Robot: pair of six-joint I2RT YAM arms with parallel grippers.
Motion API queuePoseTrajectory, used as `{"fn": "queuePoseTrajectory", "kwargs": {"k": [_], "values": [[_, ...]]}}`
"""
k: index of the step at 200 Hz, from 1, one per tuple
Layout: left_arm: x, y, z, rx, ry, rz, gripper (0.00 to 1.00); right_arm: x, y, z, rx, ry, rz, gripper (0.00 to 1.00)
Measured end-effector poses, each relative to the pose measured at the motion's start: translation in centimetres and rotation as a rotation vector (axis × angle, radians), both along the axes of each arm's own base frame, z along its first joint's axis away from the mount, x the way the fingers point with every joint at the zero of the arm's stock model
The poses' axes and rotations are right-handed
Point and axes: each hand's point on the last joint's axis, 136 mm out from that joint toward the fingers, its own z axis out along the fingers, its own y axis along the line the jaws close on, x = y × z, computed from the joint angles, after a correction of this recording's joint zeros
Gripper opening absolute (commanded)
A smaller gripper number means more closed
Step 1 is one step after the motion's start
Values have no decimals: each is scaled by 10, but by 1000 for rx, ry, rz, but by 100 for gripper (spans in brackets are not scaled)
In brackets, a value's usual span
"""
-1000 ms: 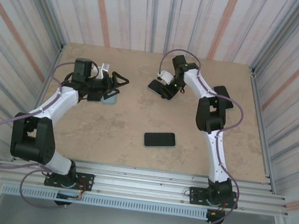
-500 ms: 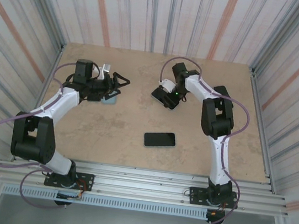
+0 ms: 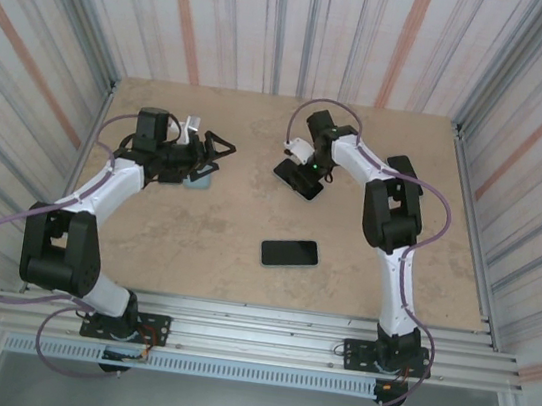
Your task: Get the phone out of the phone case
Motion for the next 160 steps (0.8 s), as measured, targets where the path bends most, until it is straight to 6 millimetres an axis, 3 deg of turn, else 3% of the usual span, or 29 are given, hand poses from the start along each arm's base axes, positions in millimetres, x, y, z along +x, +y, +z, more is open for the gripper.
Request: {"fn": "queuePoseTrajectory", "kwargs": {"k": [41, 160], "values": [[0, 0, 0, 0, 0, 0, 94, 5, 1, -5, -12, 8, -12, 86], [-1, -1, 0, -4, 1, -6, 94, -8, 8, -10, 31, 58, -6, 90]]}}
